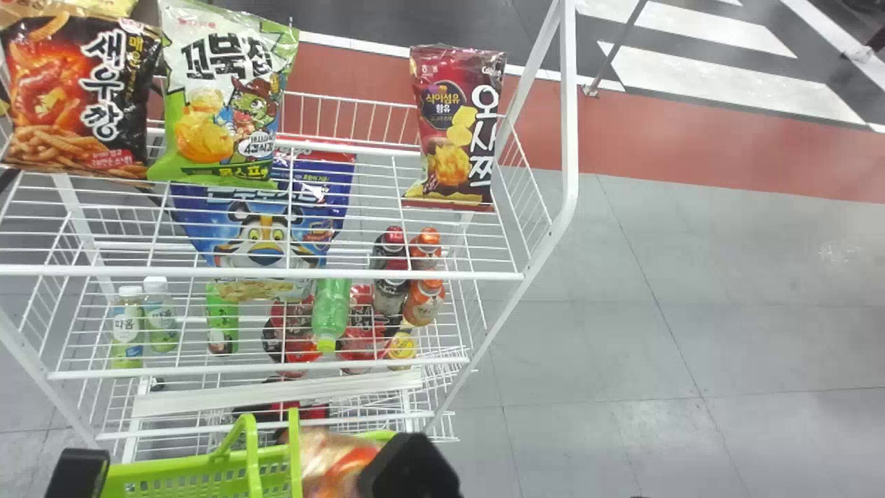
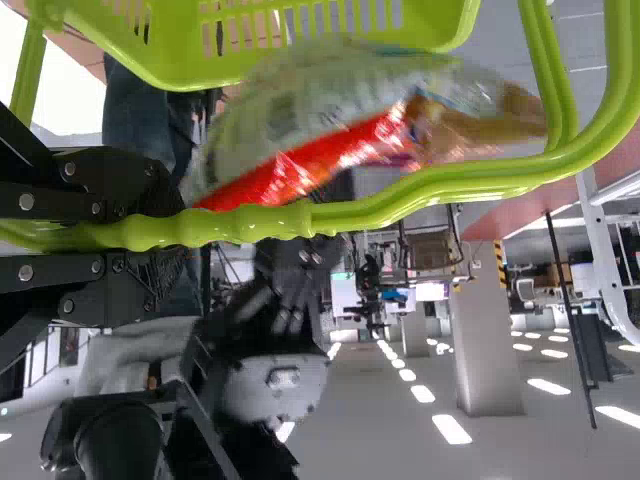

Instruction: Hold basket handle with left hand then pick Saewookkang with right hand and place into basket

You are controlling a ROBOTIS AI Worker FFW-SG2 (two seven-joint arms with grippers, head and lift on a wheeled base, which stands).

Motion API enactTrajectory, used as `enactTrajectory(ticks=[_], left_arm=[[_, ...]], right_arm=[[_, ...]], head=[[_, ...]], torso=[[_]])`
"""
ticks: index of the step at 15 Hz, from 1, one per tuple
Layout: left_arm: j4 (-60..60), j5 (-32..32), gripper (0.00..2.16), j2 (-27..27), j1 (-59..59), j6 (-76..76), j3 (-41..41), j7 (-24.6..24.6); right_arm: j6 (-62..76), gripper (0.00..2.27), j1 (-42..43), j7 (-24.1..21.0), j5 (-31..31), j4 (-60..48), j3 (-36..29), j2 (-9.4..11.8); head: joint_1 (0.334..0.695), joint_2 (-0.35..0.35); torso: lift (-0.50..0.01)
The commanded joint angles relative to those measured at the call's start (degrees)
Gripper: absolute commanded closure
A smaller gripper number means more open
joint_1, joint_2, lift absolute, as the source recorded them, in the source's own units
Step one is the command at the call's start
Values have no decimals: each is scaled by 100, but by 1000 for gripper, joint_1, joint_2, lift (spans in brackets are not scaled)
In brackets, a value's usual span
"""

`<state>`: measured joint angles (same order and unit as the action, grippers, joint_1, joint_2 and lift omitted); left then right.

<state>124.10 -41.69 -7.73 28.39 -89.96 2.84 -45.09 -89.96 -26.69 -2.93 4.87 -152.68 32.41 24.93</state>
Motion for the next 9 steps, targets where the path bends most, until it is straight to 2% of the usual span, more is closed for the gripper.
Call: enactTrajectory(ticks=[1, 3, 4, 5, 6, 7, 9], left_arm=[[0, 3, 2135, 17, 0, -7, -20, -17], [17, 3, 2135, 26, 26, -7, -20, -26], [26, 3, 2135, 26, 35, -7, -20, -35], [35, 3, 2135, 17, 53, -7, -20, -53], [35, 3, 2135, 17, 61, -7, -20, -61], [44, 3, 2135, 17, 70, -7, -20, -61], [44, 3, 2135, 8, 70, -7, -20, -70]], right_arm=[[-12, 2162, 103, 73, 31, 529, 161, -120], [-12, 2159, 208, 178, 31, 1065, 187, -287], [-12, 2128, 314, 178, 31, 1294, 240, -287], [-12, 1841, 332, 169, 31, 1470, 231, -322], [-12, 1021, 349, 169, 31, 1610, 205, -331], [-12, 2, 349, 178, 22, 1654, 178, -322], [-12, -1, 279, 293, 40, 1531, 29, -313]], head=[[695, -312], [695, -319], [695, -318], [695, -324], [695, -335], [695, -347], [695, -350]], torso=[[-17], [-17], [-17], [-17], [-17], [-17], [-17]])
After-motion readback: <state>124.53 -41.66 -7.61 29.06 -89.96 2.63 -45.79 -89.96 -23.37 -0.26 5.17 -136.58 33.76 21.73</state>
